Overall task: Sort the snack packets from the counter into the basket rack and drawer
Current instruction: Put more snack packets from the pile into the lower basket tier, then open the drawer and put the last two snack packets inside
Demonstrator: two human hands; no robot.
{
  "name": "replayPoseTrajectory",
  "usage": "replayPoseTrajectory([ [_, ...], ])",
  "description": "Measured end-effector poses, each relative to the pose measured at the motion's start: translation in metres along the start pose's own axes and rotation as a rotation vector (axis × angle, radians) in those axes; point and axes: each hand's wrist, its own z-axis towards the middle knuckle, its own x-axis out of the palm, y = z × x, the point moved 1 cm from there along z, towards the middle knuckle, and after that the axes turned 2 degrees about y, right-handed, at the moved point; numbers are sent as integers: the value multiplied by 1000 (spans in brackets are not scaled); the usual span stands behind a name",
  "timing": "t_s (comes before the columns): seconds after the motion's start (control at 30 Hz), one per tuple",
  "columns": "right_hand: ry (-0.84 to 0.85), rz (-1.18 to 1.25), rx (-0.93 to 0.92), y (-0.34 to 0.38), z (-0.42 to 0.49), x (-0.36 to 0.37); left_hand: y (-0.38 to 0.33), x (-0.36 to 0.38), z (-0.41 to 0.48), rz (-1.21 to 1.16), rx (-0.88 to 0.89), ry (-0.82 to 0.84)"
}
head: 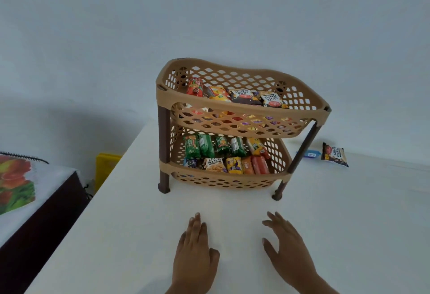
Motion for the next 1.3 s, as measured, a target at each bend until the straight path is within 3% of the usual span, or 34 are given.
replayPoseTrajectory([
  [0.17, 82, 0, -37, -19, -17, 21, 12, 21, -23, 114, -67, 151],
  [0.47, 180, -6, -171, -37, -41, 32, -7, 37, -59, 158, -234, -55],
  [0.63, 145, -21, -240, -44, -45, 28, -32, 51, -78, 189, -363, -122],
  [0.83, 149, -49, -337, -45, -50, 27, -50, 65, -115, 176, -374, -205],
  [1.1, 108, -32, -382, -42, -46, 27, -70, 57, -164, -243, -507, -614],
  [1.3, 134, -41, -368, -41, -49, 29, -67, 63, -189, -768, -977, -787],
])
